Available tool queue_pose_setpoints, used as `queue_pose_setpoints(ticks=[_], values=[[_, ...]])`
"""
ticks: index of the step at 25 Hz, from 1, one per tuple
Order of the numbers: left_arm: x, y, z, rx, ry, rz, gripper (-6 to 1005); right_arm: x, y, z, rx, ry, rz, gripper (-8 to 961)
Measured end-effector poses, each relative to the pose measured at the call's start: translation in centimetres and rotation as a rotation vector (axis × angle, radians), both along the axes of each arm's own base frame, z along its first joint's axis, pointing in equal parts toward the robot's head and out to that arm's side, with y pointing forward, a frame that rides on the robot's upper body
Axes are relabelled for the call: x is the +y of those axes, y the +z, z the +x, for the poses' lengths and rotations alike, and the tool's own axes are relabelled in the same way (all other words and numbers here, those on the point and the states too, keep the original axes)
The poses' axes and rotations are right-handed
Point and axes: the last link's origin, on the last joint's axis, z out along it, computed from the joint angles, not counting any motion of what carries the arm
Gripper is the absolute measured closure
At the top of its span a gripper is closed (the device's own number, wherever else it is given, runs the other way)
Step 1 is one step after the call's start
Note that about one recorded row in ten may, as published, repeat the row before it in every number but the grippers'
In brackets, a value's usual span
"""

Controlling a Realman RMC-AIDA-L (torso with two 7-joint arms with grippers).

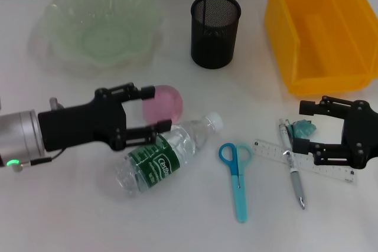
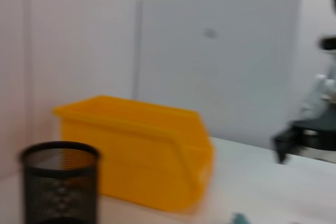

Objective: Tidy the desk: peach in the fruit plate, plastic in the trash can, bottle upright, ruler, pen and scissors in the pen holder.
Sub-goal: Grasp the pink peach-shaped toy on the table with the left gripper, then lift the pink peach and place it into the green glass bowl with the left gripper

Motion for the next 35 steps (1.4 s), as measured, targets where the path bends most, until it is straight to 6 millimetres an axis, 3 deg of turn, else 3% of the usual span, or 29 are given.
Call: queue_pose_setpoints(ticks=[11,24,30,35], values=[[4.3,-1.8,-0.2,0.094,0.178,0.082,215,-0.1,0.0,0.1,0.001,-0.004,0.002,121],[5.5,-4.4,0.1,0.283,0.187,0.016,226,0.1,0.0,-0.1,0.002,-0.002,-0.005,122],[5.8,-4.7,0.6,0.309,0.171,0.01,520,0.1,0.0,-0.1,0.003,-0.006,-0.005,122],[6.6,-2.6,1.2,0.219,0.197,0.097,674,0.0,0.1,0.1,0.004,-0.013,-0.002,122]])
